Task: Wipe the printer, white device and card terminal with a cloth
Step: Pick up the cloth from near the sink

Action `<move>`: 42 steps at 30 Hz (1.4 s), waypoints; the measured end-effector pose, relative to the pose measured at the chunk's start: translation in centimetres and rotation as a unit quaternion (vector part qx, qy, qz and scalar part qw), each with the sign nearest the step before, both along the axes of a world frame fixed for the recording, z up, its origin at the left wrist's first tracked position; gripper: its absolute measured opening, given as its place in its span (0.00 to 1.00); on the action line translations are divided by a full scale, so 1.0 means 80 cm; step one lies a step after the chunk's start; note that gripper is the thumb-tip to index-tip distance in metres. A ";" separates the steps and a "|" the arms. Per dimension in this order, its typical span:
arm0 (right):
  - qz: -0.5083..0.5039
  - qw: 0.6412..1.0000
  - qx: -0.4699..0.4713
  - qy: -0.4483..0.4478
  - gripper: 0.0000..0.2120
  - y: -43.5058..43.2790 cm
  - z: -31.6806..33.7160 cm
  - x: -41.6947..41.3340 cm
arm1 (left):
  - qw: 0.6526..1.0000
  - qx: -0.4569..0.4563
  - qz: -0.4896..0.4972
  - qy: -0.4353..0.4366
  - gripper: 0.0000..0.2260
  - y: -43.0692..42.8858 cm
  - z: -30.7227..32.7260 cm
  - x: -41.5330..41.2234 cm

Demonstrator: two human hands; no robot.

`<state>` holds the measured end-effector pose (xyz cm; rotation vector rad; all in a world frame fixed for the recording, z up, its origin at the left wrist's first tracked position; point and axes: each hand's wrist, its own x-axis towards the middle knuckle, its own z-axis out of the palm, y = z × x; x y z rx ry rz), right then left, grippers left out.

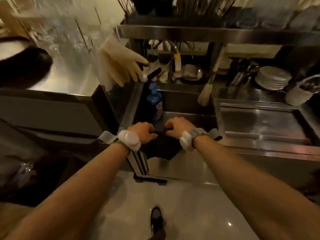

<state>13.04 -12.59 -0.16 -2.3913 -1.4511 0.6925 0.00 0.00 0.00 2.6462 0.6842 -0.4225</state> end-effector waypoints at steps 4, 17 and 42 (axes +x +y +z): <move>-0.003 0.997 -0.073 0.032 0.28 0.025 -0.031 0.006 | 0.999 0.023 -0.009 0.029 0.24 0.021 -0.038 0.012; 0.080 0.979 -0.182 0.038 0.12 0.094 -0.026 0.005 | 0.999 -0.017 0.013 0.038 0.13 0.061 -0.043 0.037; 0.424 0.894 0.127 0.073 0.08 0.070 0.191 -0.388 | 0.811 0.021 0.576 -0.099 0.18 -0.154 0.189 -0.478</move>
